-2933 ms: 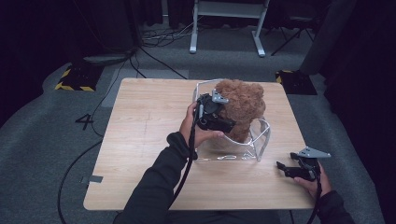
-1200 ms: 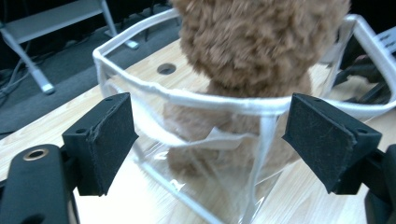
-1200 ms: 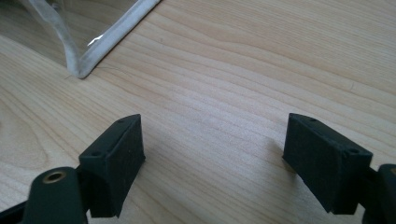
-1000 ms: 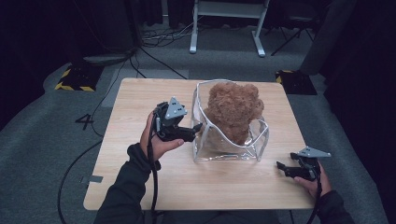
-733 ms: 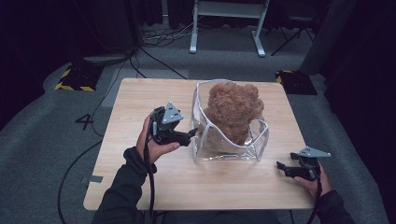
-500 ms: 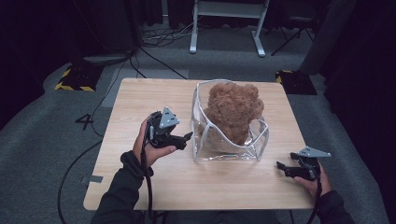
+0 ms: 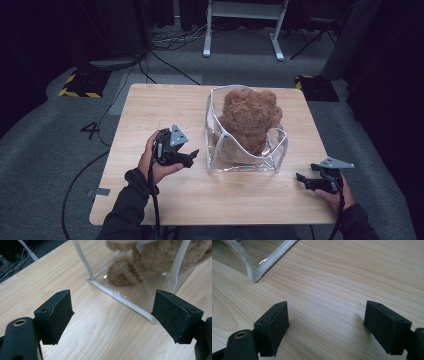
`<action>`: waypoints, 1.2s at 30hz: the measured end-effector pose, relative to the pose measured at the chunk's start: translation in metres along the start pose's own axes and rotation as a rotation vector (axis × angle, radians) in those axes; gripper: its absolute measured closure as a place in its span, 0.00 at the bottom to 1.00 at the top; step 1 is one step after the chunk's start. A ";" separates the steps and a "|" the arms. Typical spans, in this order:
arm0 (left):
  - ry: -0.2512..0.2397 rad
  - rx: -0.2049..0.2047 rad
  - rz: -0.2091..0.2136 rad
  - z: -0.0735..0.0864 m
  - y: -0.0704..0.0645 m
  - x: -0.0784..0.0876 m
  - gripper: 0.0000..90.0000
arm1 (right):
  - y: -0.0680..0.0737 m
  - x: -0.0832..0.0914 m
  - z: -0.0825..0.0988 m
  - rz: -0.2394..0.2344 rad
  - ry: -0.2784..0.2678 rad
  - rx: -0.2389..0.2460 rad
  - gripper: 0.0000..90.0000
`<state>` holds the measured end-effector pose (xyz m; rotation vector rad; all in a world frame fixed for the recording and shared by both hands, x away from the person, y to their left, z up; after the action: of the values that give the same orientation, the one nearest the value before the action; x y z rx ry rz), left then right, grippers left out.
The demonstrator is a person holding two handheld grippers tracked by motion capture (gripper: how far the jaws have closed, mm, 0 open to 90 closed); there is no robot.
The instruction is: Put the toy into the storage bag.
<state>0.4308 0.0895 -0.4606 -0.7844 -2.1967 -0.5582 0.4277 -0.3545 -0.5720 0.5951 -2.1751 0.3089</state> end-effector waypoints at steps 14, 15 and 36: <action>0.081 0.019 -0.044 0.034 0.008 -0.022 0.19 | 0.000 0.000 0.000 0.001 0.000 0.000 0.22; 0.088 0.018 -0.044 0.036 0.008 -0.024 0.19 | 0.000 0.000 0.000 0.001 0.000 -0.001 0.22; 0.168 0.066 -0.061 0.083 0.022 -0.048 0.19 | 0.000 0.000 0.000 0.000 0.000 -0.001 0.22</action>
<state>0.4315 0.1373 -0.5464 -0.6154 -2.0787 -0.5585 0.4277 -0.3545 -0.5720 0.5945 -2.1749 0.3082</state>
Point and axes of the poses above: each handheld gripper's, and its own axes: x roughly backward along the jaws, z roughly out of its underside, y roughly to its left, the point moved 9 cm from there along -x, roughly forward along the jaws, and after that the axes turned 10 degrees about y, right-handed, at the moved point
